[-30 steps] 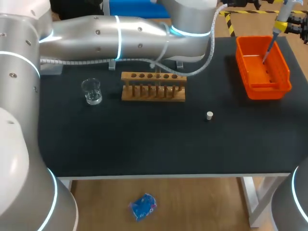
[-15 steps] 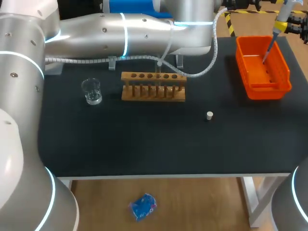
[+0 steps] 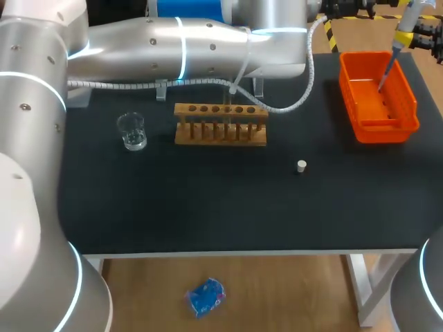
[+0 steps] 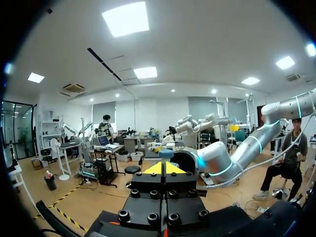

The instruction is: Invert the test tube, pick up the pipette, mount the tip to pipette, aspirate from beaker and dispense into the tube, eject the tip, return the pipette, and cap with the stopper.

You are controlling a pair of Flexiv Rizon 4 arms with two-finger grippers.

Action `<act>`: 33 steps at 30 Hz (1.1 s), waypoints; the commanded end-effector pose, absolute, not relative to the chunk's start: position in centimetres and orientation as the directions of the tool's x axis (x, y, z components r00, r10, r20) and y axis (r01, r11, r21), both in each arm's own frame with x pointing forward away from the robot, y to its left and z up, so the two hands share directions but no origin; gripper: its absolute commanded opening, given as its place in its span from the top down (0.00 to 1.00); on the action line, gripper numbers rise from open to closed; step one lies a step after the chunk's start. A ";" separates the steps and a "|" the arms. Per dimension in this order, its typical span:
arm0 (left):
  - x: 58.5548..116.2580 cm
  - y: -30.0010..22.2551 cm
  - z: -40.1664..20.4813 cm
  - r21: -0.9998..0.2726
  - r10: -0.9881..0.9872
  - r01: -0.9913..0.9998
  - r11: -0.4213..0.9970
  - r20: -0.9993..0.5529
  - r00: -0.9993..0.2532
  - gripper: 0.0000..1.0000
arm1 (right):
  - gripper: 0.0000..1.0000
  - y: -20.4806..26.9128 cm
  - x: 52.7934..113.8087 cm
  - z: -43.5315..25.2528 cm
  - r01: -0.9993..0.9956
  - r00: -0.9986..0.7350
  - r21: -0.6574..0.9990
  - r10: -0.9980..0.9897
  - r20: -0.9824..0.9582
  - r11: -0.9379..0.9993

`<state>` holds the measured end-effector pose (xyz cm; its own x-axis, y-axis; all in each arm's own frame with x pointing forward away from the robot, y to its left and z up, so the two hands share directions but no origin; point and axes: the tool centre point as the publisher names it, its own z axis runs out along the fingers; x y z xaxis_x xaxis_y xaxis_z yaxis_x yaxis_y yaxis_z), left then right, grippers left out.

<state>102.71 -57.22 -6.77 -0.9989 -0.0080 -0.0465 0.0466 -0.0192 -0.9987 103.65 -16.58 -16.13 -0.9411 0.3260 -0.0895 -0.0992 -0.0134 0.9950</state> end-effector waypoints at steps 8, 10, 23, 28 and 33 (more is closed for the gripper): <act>102.8 -57.8 -7.6 -0.998 -0.015 0.045 0.046 -0.046 -0.999 1.00 | 1.00 -16.7 103.8 -16.0 -0.100 -0.943 0.995 0.322 -0.090 -0.014; 102.8 -57.8 -7.8 -0.998 -0.016 0.037 0.042 -0.038 -0.999 1.00 | 1.00 -16.7 103.8 -16.0 -0.100 -0.943 0.995 0.322 -0.090 -0.014; 103.0 -57.8 -9.5 -1.000 -0.019 0.006 0.029 -0.006 -1.000 1.00 | 1.00 -16.7 103.8 -16.0 -0.100 -0.943 0.995 0.322 -0.090 -0.014; 103.1 -57.9 -10.1 -0.999 -0.017 -0.007 0.031 0.007 -1.000 1.00 | 1.00 -16.7 103.8 -16.0 -0.100 -0.943 0.995 0.322 -0.090 -0.014; 103.1 -58.0 -10.4 -0.999 -0.016 -0.013 0.030 0.012 -1.000 1.00 | 1.00 -16.7 103.8 -16.0 -0.100 -0.943 0.995 0.322 -0.090 -0.014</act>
<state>102.85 -57.54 -9.04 -0.9997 -0.0180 0.0135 -0.0142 0.0350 -0.9993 103.65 -16.73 -17.07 -0.9401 0.3290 -0.0889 -0.0992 -0.0145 0.9950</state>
